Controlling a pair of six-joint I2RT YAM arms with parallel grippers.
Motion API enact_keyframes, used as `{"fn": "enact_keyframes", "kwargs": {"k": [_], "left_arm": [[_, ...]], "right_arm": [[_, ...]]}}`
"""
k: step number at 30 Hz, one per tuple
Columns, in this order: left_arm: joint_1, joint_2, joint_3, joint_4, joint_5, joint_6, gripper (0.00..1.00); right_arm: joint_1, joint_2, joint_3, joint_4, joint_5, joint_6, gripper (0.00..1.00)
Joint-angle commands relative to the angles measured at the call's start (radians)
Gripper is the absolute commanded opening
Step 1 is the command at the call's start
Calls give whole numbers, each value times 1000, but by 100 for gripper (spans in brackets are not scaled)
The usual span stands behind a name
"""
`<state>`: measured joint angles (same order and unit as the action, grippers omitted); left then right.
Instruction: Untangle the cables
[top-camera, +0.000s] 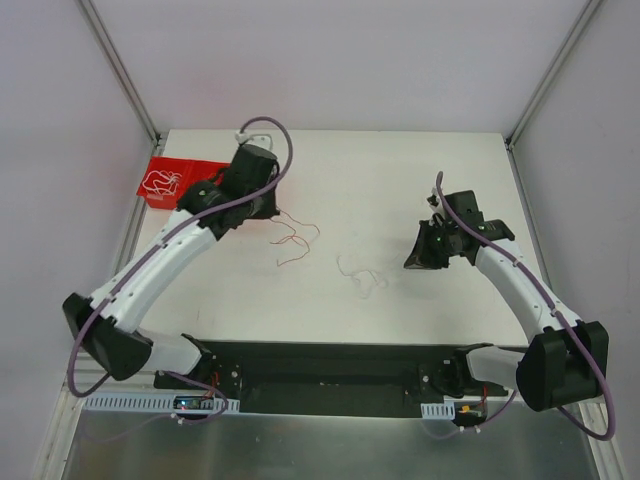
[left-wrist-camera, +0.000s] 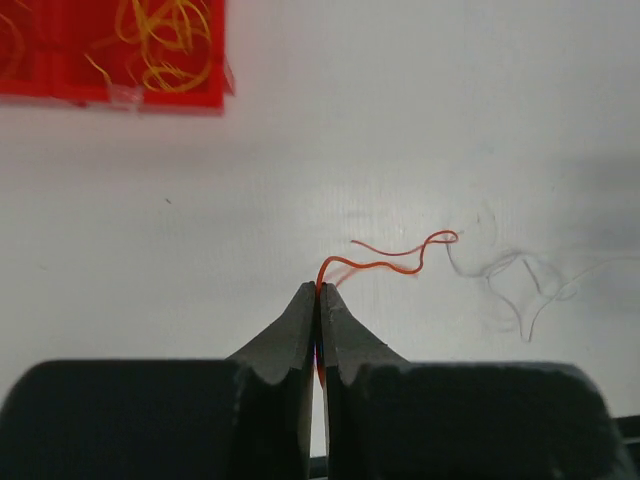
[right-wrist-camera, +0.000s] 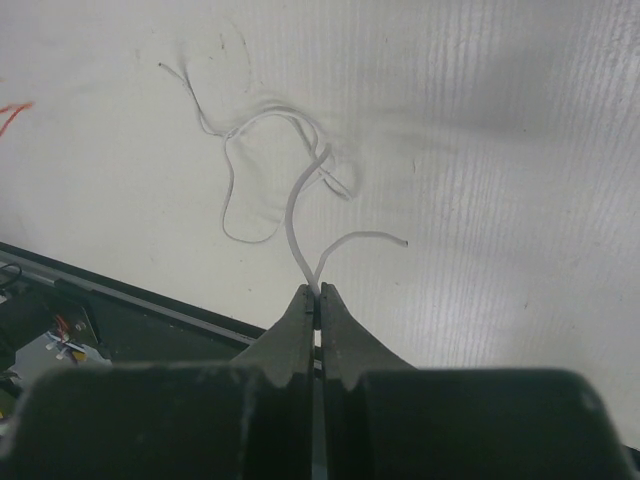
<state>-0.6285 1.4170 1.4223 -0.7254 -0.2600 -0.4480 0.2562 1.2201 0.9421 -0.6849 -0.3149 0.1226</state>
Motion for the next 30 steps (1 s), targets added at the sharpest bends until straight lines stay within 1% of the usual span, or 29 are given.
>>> {"fn": "enact_keyframes", "kwargs": {"k": [1, 5, 9, 17, 21, 25, 30], "left_arm": [[59, -104, 81, -46, -214, 86, 0], [174, -127, 180, -54, -196, 118, 0], [272, -104, 283, -52, -176, 149, 0], [404, 46, 499, -49, -165, 199, 0], [466, 132, 578, -48, -140, 198, 0], [509, 206, 619, -45, -116, 177, 0], [555, 292, 610, -42, -107, 146, 0]], "right_arm": [[-14, -10, 6, 7, -6, -5, 1], [-15, -1, 6, 8, -19, -3, 0], [-15, 4, 1, 8, -23, -6, 0], [-23, 21, 7, 2, -38, -14, 1], [-29, 27, 12, -2, -38, -18, 0], [-38, 38, 24, -13, -32, -24, 0], [-48, 53, 43, -30, -30, -29, 0]]}}
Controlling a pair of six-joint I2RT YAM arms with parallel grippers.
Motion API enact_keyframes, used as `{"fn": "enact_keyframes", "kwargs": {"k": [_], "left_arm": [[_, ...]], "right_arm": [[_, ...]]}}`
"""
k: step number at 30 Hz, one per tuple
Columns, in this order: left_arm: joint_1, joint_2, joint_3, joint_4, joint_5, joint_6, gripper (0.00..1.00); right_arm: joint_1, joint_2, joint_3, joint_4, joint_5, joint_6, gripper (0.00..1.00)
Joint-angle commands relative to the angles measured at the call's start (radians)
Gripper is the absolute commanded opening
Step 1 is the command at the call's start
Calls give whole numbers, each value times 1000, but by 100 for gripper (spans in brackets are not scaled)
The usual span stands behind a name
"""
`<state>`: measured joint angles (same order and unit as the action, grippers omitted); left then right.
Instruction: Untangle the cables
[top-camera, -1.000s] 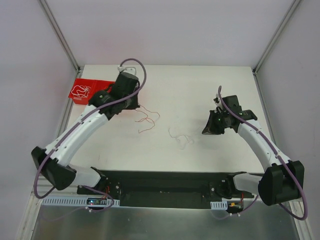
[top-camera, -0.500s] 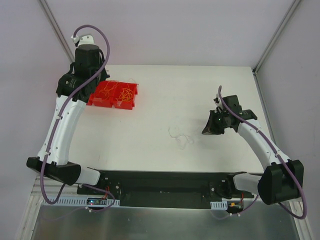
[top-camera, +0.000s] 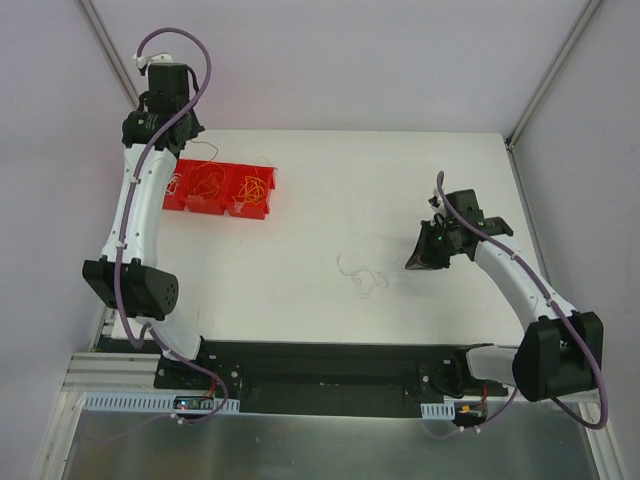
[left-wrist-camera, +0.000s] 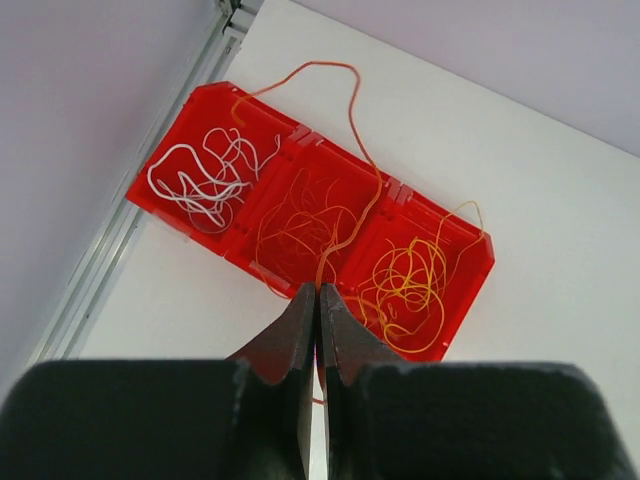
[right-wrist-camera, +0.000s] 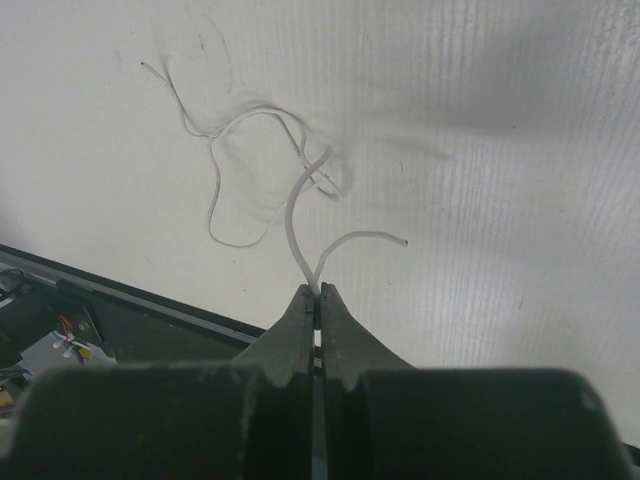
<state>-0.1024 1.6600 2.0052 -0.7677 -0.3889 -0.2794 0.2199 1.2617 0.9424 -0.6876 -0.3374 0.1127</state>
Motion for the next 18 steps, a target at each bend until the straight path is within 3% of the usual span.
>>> {"fn": "enact_keyframes", "kwargs": {"k": [1, 9, 18], "left_arm": [[36, 69, 26, 2, 25, -27, 0], [64, 201, 3, 15, 16, -67, 0], [92, 279, -103, 8, 100, -283, 0]], "right_arm": [[-11, 15, 47, -32, -8, -21, 1], [-33, 36, 71, -64, 3, -31, 0], [-54, 38, 78, -86, 14, -39, 0]]}}
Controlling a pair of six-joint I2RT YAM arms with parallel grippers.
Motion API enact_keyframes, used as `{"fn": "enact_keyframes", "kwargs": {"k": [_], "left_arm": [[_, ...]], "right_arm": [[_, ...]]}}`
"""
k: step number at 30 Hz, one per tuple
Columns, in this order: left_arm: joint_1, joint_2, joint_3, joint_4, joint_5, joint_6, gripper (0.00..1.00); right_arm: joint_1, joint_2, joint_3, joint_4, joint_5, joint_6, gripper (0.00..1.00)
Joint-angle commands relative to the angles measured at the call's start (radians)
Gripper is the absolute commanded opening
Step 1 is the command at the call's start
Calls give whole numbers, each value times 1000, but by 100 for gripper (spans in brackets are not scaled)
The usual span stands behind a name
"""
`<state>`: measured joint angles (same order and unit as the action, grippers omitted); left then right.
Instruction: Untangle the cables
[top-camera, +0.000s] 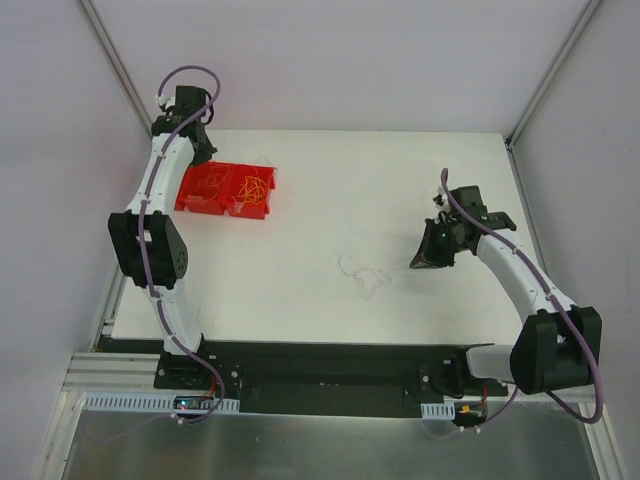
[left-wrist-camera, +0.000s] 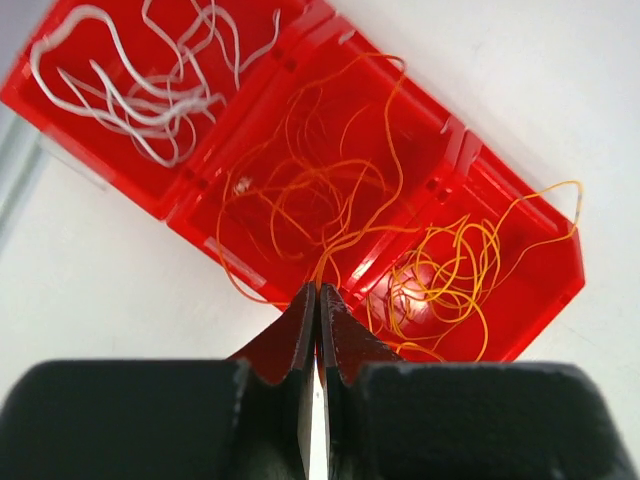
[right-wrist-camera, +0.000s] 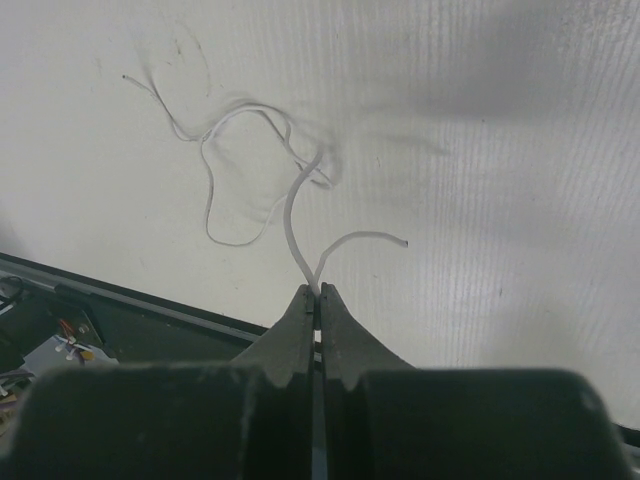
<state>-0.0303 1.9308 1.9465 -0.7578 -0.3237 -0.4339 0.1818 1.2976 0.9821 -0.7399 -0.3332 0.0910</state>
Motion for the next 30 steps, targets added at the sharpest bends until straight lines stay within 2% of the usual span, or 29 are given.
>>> {"fn": "enact_keyframes", "kwargs": {"k": [1, 7, 16, 17, 19, 20, 23, 28, 30], "left_arm": [[23, 23, -52, -3, 50, -141, 0], [93, 89, -104, -5, 127, -253, 0], [130, 85, -153, -12, 182, -235, 0], [130, 74, -153, -14, 192, -221, 3], [130, 39, -156, -12, 190, -206, 28], [130, 18, -158, -12, 187, -200, 38], [130, -61, -155, -15, 190, -171, 59], [129, -252, -271, -12, 222, -164, 84], [119, -331, -349, -11, 258, -161, 86]], "right_arm": [[-19, 2, 40, -35, 8, -17, 0], [-22, 8, 47, -36, -1, -28, 0], [-18, 9, 72, -33, -30, -36, 0], [-15, 8, 72, -30, -32, -36, 1], [-2, 3, 75, -29, -30, -37, 1], [11, -1, 76, -29, -29, -39, 1], [45, -6, 82, -24, -33, -37, 1], [145, 0, 86, 17, -59, -31, 1], [194, 23, 93, 36, -92, -30, 1]]}}
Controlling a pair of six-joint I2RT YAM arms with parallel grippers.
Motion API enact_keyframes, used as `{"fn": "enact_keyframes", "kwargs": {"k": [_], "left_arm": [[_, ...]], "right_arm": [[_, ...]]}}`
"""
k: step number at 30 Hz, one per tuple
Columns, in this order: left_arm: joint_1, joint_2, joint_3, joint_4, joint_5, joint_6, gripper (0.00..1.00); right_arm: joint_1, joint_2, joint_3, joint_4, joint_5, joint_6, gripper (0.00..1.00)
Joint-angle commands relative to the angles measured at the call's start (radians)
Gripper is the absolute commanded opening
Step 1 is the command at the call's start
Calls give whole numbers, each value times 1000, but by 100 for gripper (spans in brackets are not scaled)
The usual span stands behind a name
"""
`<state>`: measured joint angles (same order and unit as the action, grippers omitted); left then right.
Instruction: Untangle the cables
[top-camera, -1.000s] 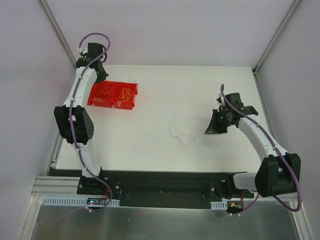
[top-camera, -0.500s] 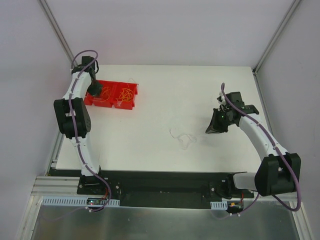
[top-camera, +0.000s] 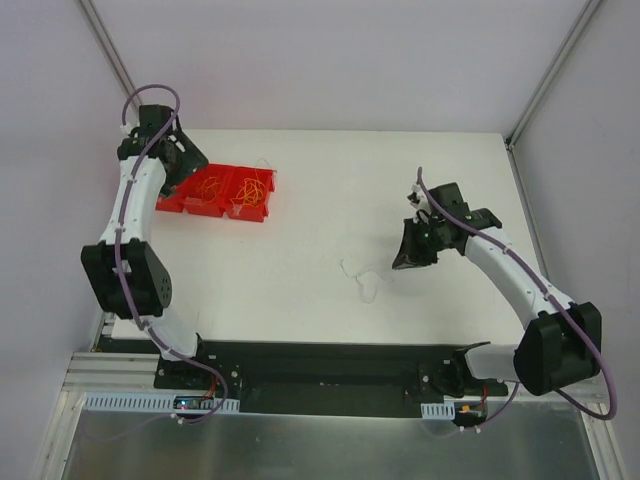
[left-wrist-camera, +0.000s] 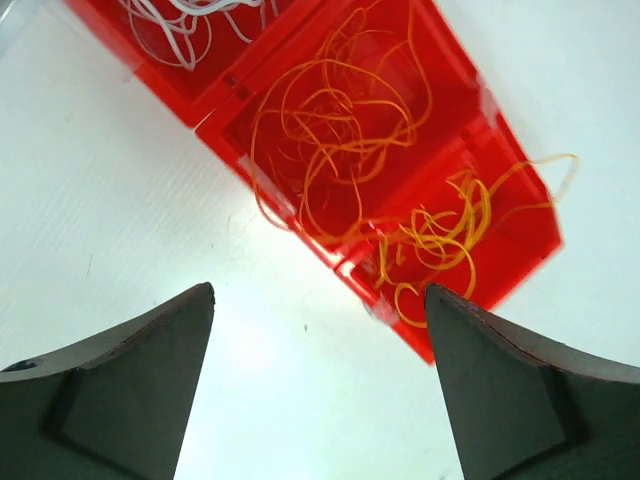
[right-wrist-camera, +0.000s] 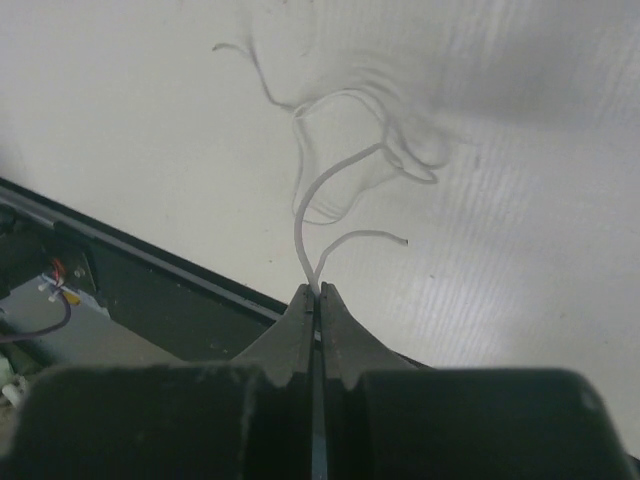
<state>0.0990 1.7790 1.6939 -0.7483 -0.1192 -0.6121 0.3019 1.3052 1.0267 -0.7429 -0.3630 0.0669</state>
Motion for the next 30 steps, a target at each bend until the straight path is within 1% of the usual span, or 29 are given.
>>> {"fn": "enact_keyframes", "kwargs": {"k": [1, 3, 7, 10, 11, 12, 13, 14, 15, 16, 17, 21, 23, 24, 26, 30], "left_arm": [[-16, -225, -146, -16, 75, 20, 86], [-30, -323, -239, -2, 108, 38, 86], [-96, -481, -414, 59, 239, 69, 84], [-290, -570, -526, 145, 288, 94, 85], [-355, -588, -560, 177, 296, 91, 86], [-404, -601, -597, 203, 306, 78, 87], [-453, -607, -631, 226, 312, 63, 88], [-500, -606, -655, 249, 317, 49, 89], [-539, -602, -678, 271, 320, 32, 91], [-583, -593, -691, 292, 320, 17, 94], [-622, -569, -694, 308, 323, 8, 97], [-807, -402, -601, 313, 300, 47, 99], [-884, -270, -504, 310, 305, 80, 99], [-931, -218, -463, 305, 305, 96, 99], [-993, -98, -352, 281, 297, 145, 99], [-1091, 141, -130, 164, 257, 247, 98]], "right_arm": [[106, 31, 61, 43, -70, -7, 0], [181, 57, 90, 51, -80, -12, 1], [287, 78, 116, 98, -140, -3, 1], [324, 66, 104, 154, -195, 13, 2], [325, 60, 92, 158, -180, 26, 9], [321, 60, 82, 151, -136, 42, 24], [306, 66, 81, 111, -99, 42, 42], [287, 77, 81, 71, -81, 34, 52], [267, 80, 81, 24, -50, 33, 59], [237, 74, 67, -19, -21, 31, 63], [202, 60, 47, -36, -19, 28, 65], [79, -72, -23, -73, 12, 30, 73], [17, -136, -34, -101, 38, 28, 75], [-3, -174, -37, -116, 54, 28, 75], [-33, -246, -43, -124, 87, 34, 76], [-73, -363, -34, -128, 104, 42, 77]]}}
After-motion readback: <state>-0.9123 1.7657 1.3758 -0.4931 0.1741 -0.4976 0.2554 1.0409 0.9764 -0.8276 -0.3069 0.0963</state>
